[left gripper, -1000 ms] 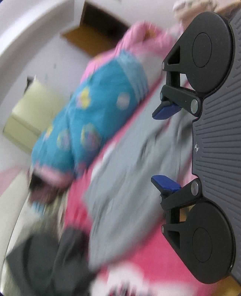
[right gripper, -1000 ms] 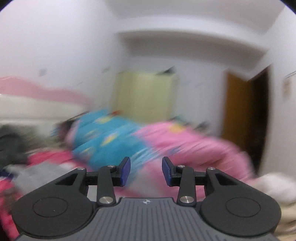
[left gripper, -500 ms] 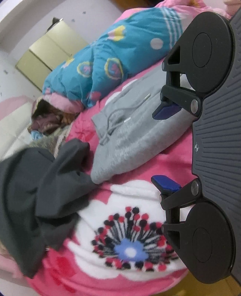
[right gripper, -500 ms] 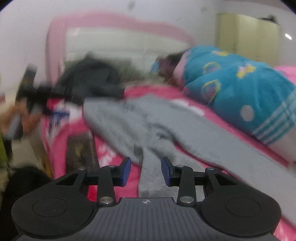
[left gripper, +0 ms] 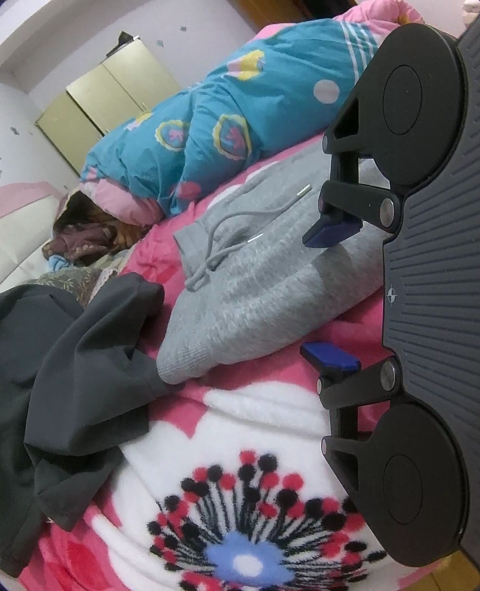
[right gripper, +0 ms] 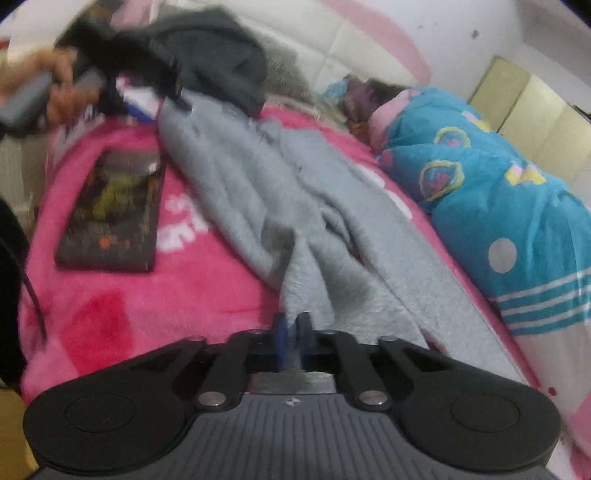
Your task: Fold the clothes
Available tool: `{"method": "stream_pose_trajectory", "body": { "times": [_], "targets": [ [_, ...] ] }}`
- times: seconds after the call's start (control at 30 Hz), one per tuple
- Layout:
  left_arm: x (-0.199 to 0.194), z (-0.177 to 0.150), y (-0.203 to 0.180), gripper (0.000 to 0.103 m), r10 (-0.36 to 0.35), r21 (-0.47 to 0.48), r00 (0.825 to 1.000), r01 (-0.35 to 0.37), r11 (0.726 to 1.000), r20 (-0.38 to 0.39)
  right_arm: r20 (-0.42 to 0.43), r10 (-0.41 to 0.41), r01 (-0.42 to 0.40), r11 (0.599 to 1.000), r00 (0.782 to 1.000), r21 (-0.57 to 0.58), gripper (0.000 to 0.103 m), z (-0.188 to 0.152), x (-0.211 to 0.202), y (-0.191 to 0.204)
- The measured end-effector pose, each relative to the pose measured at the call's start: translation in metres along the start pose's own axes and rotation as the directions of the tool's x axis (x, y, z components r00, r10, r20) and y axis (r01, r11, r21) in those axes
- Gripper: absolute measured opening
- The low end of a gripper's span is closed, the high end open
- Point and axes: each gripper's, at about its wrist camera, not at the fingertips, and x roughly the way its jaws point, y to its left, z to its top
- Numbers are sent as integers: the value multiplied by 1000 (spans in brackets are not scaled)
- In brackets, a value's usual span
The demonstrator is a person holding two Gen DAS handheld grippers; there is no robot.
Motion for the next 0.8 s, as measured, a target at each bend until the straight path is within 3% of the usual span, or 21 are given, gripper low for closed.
{"method": "stream_pose_trajectory", "body": {
  "times": [0.2,0.3,0.47,0.53,0.63,0.8],
  "targets": [
    [5,1,3,55,27,-19,1000,-27,999,16,77,116,-121,990,990,69,1,-6,-40,-23],
    [6,0,1,48,49,-10,998,-49,999,41,87,153,-162,981,984,105,0,-12,-49,-33],
    [7,2,-1,11,84,9,994,-85,996,69,72,137,-149,972,988,184,0,-23,-42,-47],
    [3,7,-5,5,77,16,993,-78,997,87,88,127,-142,969,988,200,0,-22,-44,-51],
    [-11,19,-11,4,2,30,987,-7,1000,163,106,122,-142,968,987,209,0,-21,-47,-55],
    [0,23,12,5,-13,-61,993,20,998,114,91,156,-169,972,984,162,0,-27,-45,-42]
  ]
}}
